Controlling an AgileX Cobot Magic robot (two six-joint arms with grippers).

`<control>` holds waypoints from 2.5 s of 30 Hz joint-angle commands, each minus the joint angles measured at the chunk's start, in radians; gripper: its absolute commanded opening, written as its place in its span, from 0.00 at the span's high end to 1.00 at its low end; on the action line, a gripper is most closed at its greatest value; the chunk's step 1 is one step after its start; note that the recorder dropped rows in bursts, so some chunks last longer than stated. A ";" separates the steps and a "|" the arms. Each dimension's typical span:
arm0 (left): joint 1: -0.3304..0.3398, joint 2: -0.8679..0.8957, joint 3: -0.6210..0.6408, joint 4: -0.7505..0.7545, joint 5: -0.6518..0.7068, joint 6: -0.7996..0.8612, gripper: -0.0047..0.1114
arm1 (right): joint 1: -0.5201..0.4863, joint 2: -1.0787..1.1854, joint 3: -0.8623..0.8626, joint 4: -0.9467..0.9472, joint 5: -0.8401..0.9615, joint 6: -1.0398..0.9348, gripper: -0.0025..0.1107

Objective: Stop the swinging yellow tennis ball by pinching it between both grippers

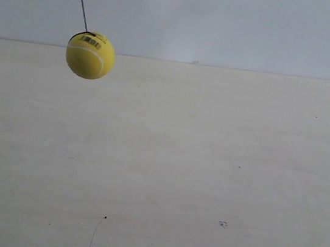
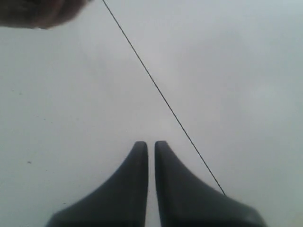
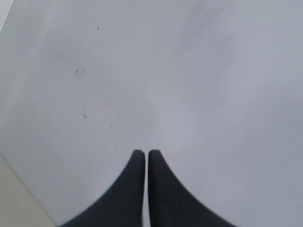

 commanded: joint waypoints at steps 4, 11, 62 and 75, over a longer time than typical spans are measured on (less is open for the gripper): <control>0.002 -0.163 -0.049 -0.026 0.198 -0.093 0.92 | 0.000 -0.153 0.005 0.003 0.101 0.011 0.98; 0.002 -0.291 -0.074 0.096 0.309 -0.237 0.92 | 0.000 -0.297 0.066 0.003 0.269 0.009 0.98; -0.070 -0.569 0.507 0.511 0.328 -0.723 0.92 | 0.000 -0.678 0.988 1.089 0.058 -0.957 0.98; -0.070 -0.569 0.685 0.511 0.534 -0.688 0.92 | 0.000 -0.678 1.173 1.687 -0.105 -1.494 0.98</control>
